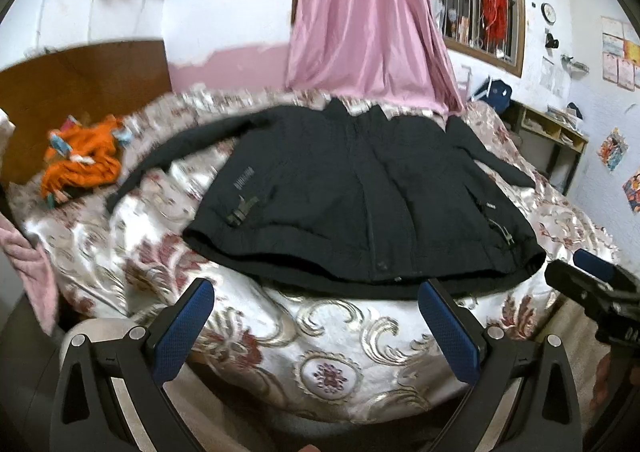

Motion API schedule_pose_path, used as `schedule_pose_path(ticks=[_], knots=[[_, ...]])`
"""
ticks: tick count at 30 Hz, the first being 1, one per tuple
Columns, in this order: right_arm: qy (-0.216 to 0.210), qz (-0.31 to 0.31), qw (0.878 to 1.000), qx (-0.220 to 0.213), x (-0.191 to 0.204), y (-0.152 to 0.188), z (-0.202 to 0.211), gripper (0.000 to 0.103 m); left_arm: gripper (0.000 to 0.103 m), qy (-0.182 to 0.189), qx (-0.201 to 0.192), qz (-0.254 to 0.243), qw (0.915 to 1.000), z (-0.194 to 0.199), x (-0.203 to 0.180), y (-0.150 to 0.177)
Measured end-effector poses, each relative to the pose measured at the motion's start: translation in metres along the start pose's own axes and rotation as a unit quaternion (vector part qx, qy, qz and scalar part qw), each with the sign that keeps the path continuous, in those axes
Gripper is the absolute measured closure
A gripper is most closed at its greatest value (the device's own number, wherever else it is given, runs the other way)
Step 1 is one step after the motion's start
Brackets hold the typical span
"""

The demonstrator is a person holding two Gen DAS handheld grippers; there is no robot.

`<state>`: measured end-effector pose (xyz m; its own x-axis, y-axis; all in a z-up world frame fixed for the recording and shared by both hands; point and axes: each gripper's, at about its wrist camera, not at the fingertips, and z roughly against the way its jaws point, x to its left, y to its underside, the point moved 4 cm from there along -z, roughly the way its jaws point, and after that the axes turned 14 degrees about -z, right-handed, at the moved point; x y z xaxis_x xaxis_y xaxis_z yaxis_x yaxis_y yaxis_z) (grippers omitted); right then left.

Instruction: Fold large clothes

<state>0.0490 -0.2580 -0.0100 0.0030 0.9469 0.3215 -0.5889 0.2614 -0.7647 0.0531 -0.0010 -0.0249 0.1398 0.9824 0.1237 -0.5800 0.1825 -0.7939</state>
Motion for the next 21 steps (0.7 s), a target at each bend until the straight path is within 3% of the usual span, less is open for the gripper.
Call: schedule_pose_path(ticks=[3,13,21], knots=[[0.006,-0.005,1.0,0.001,-0.006,-0.001,-0.004,0.001,0.0,0.016,0.015,0.026,0.9994,-0.015,0.004,-0.003],[0.014,-0.045,0.999,0.006,-0.039,-0.02,-0.027,0.001,0.0,0.013,0.053,0.094,0.994,-0.06,0.035,-0.036],[0.036,-0.065,0.997,-0.024,-0.08,-0.075,-0.067,0.001,0.0,-0.004,0.087,0.099,0.9913,-0.103,0.036,-0.076]])
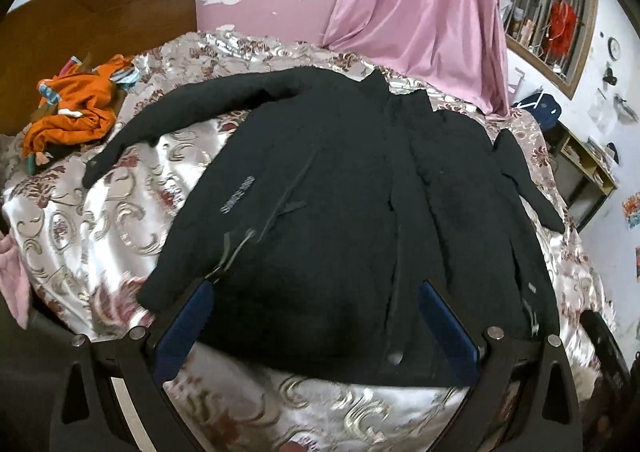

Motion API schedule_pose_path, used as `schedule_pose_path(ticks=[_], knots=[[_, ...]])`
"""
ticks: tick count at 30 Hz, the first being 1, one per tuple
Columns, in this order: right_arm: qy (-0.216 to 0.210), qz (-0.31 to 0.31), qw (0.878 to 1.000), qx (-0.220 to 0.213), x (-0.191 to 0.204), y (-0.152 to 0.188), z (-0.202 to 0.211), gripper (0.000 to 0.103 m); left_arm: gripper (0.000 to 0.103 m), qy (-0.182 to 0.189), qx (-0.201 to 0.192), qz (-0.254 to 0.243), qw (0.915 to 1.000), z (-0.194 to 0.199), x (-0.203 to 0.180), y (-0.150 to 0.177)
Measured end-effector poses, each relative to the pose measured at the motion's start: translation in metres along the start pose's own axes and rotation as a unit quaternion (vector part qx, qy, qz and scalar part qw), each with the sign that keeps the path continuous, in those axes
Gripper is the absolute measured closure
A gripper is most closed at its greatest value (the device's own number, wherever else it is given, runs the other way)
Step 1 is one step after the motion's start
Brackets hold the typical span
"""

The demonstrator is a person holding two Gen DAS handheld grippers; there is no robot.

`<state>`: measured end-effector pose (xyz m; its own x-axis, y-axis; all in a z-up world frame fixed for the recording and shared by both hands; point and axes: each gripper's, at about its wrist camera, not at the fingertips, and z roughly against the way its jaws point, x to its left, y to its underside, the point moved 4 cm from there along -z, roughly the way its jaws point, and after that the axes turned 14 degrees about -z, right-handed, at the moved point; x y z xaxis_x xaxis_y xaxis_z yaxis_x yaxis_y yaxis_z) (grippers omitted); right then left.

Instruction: Fold large clothes

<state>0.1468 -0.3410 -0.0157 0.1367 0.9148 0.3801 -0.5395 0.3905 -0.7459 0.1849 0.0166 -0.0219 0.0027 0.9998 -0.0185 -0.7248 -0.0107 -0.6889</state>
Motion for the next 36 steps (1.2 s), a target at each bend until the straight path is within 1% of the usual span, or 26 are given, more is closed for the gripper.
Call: schedule_pose_path(ticks=[2,4,5,8,10,12,14,18,20,21,22,24,26,28,30,32,35,36], knots=[[0.013,-0.014,1.0,-0.017,-0.015,-0.024,-0.014,0.001,0.0,-0.002,0.005,0.004,1.0,-0.01,-0.008,-0.012],[0.039,-0.033,0.998,-0.04,-0.034,-0.046,-0.029,0.001,0.0,-0.006,0.013,0.0,0.9999,-0.02,-0.015,-0.022],[0.045,-0.043,0.997,-0.046,-0.041,-0.054,-0.035,0.001,0.0,-0.007,0.02,-0.003,0.9998,-0.029,-0.024,-0.03],[0.029,-0.064,0.996,-0.058,-0.064,-0.072,-0.06,0.001,0.0,0.005,0.04,-0.011,0.9991,-0.051,-0.043,-0.046],[0.025,-0.064,0.995,-0.068,-0.078,-0.081,-0.08,0.001,0.0,0.023,0.055,-0.017,0.9981,-0.073,-0.062,-0.06],[0.028,-0.058,0.995,-0.075,-0.09,-0.09,-0.1,0.001,0.0,0.034,0.061,-0.026,0.9972,-0.089,-0.079,-0.071],[0.036,-0.063,0.995,-0.07,-0.104,-0.1,-0.119,0.001,0.0,0.038,0.06,-0.044,0.9965,-0.103,-0.1,-0.083],[0.023,-0.107,0.991,-0.075,-0.137,-0.138,-0.156,0.001,0.0,0.043,0.038,-0.098,0.9935,-0.131,-0.153,-0.113],[0.013,-0.142,0.988,-0.058,-0.16,-0.154,-0.185,0.001,0.0,0.051,0.031,-0.12,0.9909,-0.142,-0.173,-0.124],[0.016,-0.152,0.987,-0.048,-0.168,-0.157,-0.196,0.001,0.0,0.056,0.027,-0.139,0.9884,-0.15,-0.187,-0.131],[0.023,-0.173,0.984,-0.027,-0.181,-0.163,-0.214,0.001,0.0,0.06,0.024,-0.156,0.9857,-0.157,-0.2,-0.138],[0.027,-0.196,0.98,-0.015,-0.197,-0.168,-0.232,0.001,0.0,0.064,0.022,-0.183,0.9809,-0.17,-0.22,-0.149],[0.037,-0.224,0.974,-0.021,-0.217,-0.178,-0.248,0.001,0.0,0.074,0.018,-0.202,0.9764,-0.183,-0.243,-0.162],[0.034,-0.248,0.968,-0.029,-0.234,-0.189,-0.261,0.001,0.0,0.084,0.016,-0.209,0.9742,-0.195,-0.26,-0.175],[0.044,-0.262,0.964,-0.033,-0.248,-0.198,-0.27,0.001,0.0,0.094,0.02,-0.207,0.9736,-0.209,-0.272,-0.188],[0.06,-0.29,0.955,-0.026,-0.27,-0.207,-0.283,0.001,0.0,0.099,0.024,-0.198,0.9748,-0.223,-0.283,-0.202],[0.066,-0.344,0.936,-0.042,-0.307,-0.215,-0.299,0.001,0.0,0.103,0.024,-0.173,0.9792,-0.244,-0.294,-0.224],[0.066,-0.369,0.926,-0.043,-0.32,-0.215,-0.306,0.001,0.0,0.104,0.027,-0.164,0.9805,-0.251,-0.297,-0.229]])
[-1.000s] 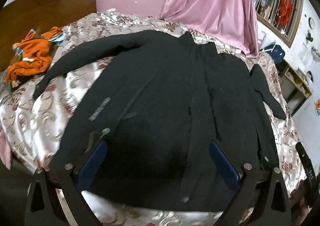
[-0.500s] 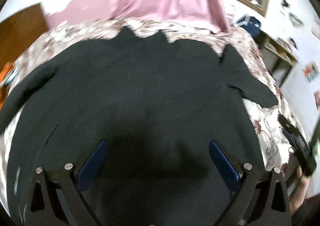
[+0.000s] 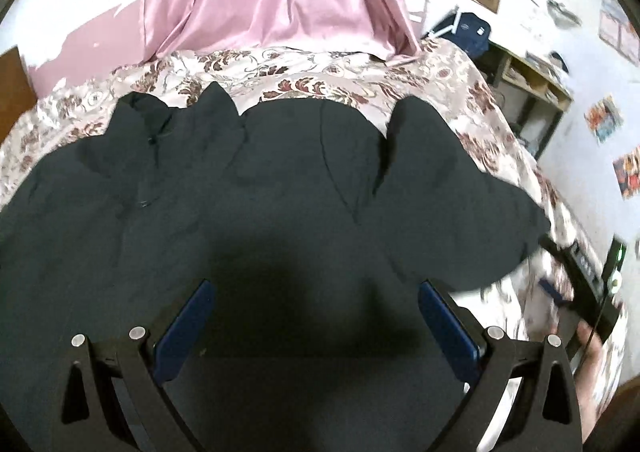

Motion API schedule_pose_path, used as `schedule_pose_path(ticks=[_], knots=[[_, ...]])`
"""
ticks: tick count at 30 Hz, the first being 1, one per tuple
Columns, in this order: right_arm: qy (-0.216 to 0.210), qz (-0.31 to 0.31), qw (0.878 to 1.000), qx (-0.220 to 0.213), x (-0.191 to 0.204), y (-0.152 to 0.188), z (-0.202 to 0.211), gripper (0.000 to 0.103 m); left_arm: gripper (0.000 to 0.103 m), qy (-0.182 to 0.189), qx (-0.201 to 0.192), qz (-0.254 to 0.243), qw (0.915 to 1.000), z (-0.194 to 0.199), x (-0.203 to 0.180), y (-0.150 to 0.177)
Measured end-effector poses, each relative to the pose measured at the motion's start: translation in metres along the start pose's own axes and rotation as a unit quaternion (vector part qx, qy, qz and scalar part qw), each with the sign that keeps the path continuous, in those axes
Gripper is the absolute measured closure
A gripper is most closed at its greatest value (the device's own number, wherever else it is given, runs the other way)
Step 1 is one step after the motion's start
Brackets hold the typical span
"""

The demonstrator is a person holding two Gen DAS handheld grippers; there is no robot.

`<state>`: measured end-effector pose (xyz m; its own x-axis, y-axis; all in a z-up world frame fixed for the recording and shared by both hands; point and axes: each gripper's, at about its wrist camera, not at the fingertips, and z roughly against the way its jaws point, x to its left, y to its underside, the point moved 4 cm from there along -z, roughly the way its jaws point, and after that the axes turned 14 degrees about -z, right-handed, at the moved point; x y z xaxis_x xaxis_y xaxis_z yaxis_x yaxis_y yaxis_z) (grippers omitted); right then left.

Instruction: Fold large clothes

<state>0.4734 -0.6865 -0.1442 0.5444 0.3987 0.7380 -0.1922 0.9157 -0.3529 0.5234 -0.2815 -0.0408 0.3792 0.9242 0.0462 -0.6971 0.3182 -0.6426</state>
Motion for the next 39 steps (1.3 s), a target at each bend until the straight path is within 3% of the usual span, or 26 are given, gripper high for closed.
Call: schedule_pose_path(ticks=[5,9,11,14,15,16,17,19,20,27,34,39], knots=[[-0.036,-0.051,0.998,-0.014,-0.011,-0.026,-0.018,0.001,0.0,-0.006,0.019,0.006,0.9998,-0.041,-0.008,-0.015],[-0.032,-0.066,0.997,-0.005,-0.017,-0.035,-0.039,0.002,0.0,-0.013,0.046,0.0,0.9989,-0.065,-0.018,-0.007],[-0.03,-0.079,0.996,-0.002,-0.018,-0.039,-0.046,0.009,0.0,-0.017,0.053,-0.006,0.9984,-0.072,-0.022,-0.002],[-0.039,-0.112,0.993,0.001,-0.025,-0.048,-0.053,0.031,0.0,-0.016,0.06,0.0,0.9981,-0.078,-0.022,0.002],[-0.044,-0.122,0.992,0.001,-0.03,-0.049,-0.051,0.044,0.0,-0.013,0.065,0.003,0.9978,-0.08,-0.021,0.003],[-0.049,-0.132,0.99,0.006,-0.031,-0.051,-0.054,0.067,0.0,-0.012,0.069,0.003,0.9975,-0.082,-0.021,0.003],[-0.053,-0.14,0.989,0.015,-0.033,-0.051,-0.058,0.077,0.0,-0.013,0.073,0.002,0.9973,-0.083,-0.021,0.004],[-0.076,-0.152,0.985,0.025,-0.034,-0.047,-0.059,0.092,0.0,-0.017,0.078,0.0,0.9968,-0.084,-0.022,0.003],[-0.085,-0.155,0.984,0.025,-0.032,-0.048,-0.059,0.095,0.0,-0.019,0.08,-0.002,0.9966,-0.083,-0.023,0.003],[-0.149,-0.153,0.977,-0.003,-0.004,-0.061,-0.027,0.099,0.0,0.018,0.071,0.042,0.9964,-0.068,-0.012,0.011],[-0.19,-0.039,0.978,-0.072,0.066,-0.062,0.045,0.099,0.002,0.015,0.064,0.027,0.9975,-0.018,0.015,0.017],[-0.226,0.07,0.966,-0.106,0.13,-0.042,0.106,0.099,0.002,0.026,0.039,0.051,0.9976,0.031,0.059,0.019]])
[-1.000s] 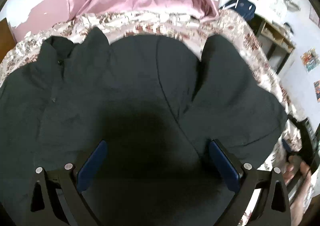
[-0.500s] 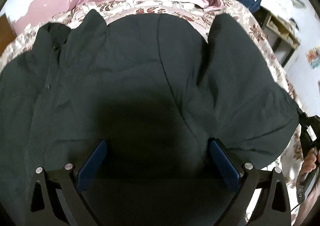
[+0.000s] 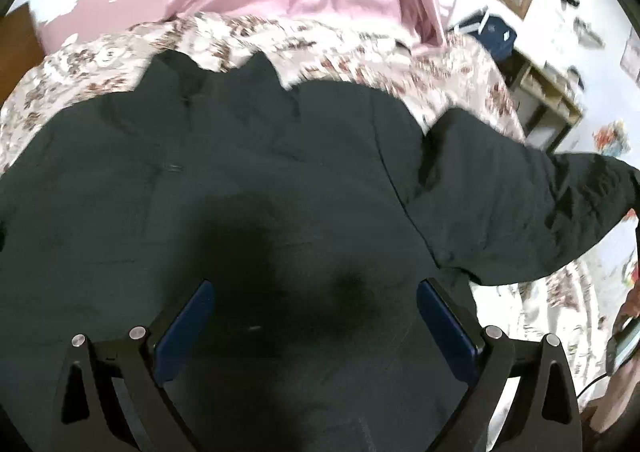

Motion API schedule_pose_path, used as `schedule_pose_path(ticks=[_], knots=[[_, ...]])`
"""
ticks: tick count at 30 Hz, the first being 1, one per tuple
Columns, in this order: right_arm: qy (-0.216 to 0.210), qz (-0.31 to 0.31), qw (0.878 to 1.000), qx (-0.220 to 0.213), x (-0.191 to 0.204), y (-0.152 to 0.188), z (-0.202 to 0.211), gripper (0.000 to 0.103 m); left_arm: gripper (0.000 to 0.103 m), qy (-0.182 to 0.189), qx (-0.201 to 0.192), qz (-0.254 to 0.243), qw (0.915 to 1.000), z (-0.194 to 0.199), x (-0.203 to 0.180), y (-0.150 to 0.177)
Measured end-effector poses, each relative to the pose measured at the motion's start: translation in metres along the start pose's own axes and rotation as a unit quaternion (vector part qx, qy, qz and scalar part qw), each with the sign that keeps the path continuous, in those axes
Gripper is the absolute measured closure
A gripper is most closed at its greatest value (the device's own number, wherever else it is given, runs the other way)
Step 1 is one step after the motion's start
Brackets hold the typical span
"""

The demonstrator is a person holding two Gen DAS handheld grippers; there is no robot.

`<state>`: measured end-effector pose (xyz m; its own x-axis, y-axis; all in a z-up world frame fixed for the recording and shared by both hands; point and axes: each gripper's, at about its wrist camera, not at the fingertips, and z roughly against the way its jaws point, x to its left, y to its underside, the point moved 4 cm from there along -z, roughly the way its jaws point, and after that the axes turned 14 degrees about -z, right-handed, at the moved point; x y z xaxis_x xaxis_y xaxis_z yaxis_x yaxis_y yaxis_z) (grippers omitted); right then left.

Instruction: Fold large clothes

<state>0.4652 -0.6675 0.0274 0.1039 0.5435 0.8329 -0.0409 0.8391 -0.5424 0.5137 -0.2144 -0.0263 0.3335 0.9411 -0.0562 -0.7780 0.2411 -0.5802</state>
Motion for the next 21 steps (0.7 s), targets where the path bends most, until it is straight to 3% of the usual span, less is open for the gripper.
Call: schedule_pose_path(ticks=[4,9,11,16,21], knots=[[-0.038,0.102,0.994,0.0,0.07,0.02,0.034,0.1,0.002,0.009,-0.03,0.027,0.9992,0.047,0.046,0.005],[-0.083,0.231,0.969,0.036,0.15,0.084,0.06,0.1,0.002,0.004,-0.047,0.052,0.9975,0.087,0.099,0.033],[-0.1,0.286,0.951,0.061,0.176,0.126,0.06,0.1,0.002,0.001,-0.051,0.063,0.9967,0.098,0.117,0.045],[-0.121,0.338,0.92,0.159,0.195,0.208,0.046,0.1,0.002,0.033,-0.067,0.108,0.9914,0.109,0.16,0.082],[-0.067,0.402,0.867,0.287,0.168,0.298,0.026,0.1,0.002,0.042,-0.034,0.136,0.9892,0.08,0.176,0.112]])
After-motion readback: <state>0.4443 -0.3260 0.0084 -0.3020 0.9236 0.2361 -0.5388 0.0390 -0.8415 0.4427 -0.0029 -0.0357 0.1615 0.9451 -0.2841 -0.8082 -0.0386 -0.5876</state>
